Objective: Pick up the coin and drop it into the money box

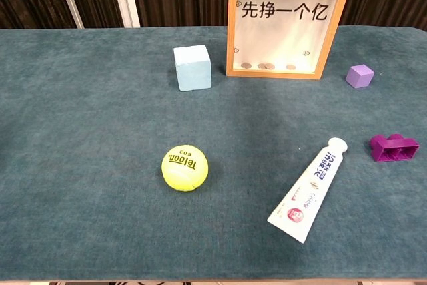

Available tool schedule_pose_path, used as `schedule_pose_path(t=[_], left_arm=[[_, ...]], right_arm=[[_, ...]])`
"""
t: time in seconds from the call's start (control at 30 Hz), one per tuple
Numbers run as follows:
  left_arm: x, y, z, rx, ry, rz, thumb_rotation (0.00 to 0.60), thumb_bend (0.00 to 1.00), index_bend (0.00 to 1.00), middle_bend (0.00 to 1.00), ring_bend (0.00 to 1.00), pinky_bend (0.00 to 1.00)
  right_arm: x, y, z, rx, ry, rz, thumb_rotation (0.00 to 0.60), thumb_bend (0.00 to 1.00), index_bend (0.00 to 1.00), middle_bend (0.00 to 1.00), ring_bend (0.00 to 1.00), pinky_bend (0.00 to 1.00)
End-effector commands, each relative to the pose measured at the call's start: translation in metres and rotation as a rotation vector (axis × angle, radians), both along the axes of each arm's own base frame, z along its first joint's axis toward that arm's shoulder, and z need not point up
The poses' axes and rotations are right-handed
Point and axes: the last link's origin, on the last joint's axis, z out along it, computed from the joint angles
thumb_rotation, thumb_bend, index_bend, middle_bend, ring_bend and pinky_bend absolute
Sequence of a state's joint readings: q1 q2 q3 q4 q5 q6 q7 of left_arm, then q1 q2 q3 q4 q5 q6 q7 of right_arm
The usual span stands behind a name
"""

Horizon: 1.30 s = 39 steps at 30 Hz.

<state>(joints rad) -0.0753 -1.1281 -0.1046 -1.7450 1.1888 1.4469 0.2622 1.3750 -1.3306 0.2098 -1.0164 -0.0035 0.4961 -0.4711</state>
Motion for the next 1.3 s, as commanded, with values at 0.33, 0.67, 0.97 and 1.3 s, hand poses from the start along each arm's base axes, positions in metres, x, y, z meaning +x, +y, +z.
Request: schedule_pose_path(t=[0.33, 0.67, 0.97, 1.3], left_arm=[[0.000, 0.000, 0.000, 0.000, -0.001, 0.000, 0.600, 0.34, 0.13, 0.01, 0.00, 0.00], [0.000, 0.000, 0.000, 0.000, -0.002, 0.003, 0.600, 0.34, 0.13, 0.01, 0.00, 0.00], [0.000, 0.000, 0.000, -0.002, -0.002, 0.004, 0.600, 0.34, 0.13, 0.01, 0.00, 0.00], [-0.001, -0.001, 0.000, -0.003, -0.003, 0.008, 0.600, 0.34, 0.13, 0.01, 0.00, 0.00]], right_arm=[[-0.001, 0.001, 0.002, 0.001, -0.010, -0.004, 0.600, 0.52, 0.52, 0.12, 0.01, 0.00], [-0.003, 0.003, 0.003, 0.058, -0.006, -0.005, 0.600, 0.52, 0.43, 0.09, 0.00, 0.00], [-0.004, 0.004, 0.007, 0.051, -0.015, -0.005, 0.600, 0.52, 0.43, 0.08, 0.00, 0.00], [-0.004, 0.006, 0.010, 0.047, -0.031, 0.003, 0.600, 0.52, 0.43, 0.08, 0.00, 0.00]])
